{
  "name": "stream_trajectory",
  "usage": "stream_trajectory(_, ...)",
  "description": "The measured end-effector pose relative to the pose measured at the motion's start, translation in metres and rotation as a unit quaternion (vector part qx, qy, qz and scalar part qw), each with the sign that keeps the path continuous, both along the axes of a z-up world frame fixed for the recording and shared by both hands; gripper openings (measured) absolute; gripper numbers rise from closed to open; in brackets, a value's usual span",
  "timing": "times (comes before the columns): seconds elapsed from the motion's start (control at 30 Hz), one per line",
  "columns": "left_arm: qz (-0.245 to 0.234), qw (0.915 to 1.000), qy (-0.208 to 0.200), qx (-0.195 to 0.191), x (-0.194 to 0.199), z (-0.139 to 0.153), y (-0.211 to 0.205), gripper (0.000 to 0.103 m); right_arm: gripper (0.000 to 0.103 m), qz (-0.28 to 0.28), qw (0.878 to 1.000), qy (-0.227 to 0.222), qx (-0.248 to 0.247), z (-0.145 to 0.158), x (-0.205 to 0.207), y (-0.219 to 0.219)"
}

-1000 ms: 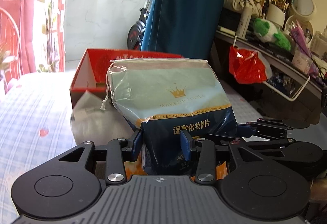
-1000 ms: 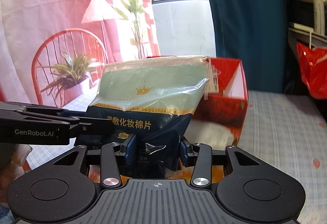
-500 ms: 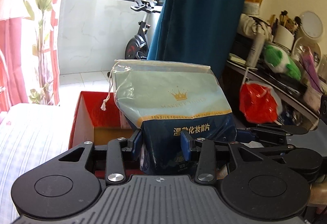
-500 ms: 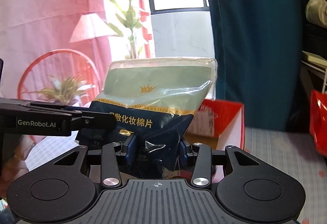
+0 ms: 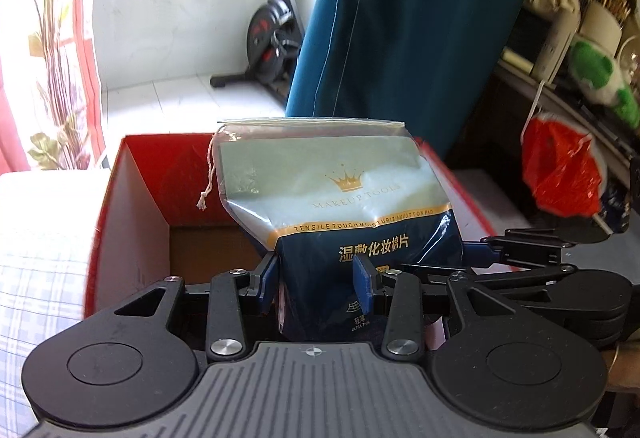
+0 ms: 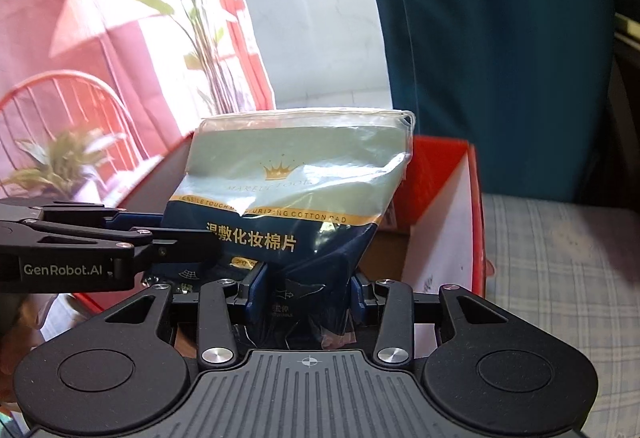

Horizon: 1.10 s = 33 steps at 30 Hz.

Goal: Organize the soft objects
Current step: 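Lower the cotton pad bag into the red box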

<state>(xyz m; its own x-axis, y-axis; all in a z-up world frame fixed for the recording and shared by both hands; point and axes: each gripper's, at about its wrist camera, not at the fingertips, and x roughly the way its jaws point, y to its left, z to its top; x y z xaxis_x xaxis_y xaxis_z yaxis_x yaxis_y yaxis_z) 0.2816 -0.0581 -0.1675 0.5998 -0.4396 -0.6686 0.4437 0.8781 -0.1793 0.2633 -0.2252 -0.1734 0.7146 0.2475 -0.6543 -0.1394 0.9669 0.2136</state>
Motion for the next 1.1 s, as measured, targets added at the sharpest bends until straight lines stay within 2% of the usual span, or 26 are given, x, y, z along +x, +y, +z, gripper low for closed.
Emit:
stream_trajectory(0.2,-0.003,0.9995,0.03,0.0,0.013,-0.017,-0.003,0.042,0.037,-0.002,0.999,0.03,-0.016,-0.015,0.007,0.003)
stream_trajectory(0.5,-0.007,0.9991,0.037,0.017,0.018,-0.027,-0.008,0.042,0.037,-0.002,0.998,0.046,-0.045,-0.019,0.012,0.011)
stream_trajectory(0.7,0.006,0.9994,0.012,0.033,0.014,-0.018,-0.008,0.042,0.038,0.0,0.995,0.037,-0.095,-0.014,0.013,0.026)
stream_trajectory(1.1,0.025,0.9958,-0.047,0.074,-0.031,0.018,0.001,0.042,0.038,0.013,0.995,-0.005,-0.102,0.015,-0.025,0.025)
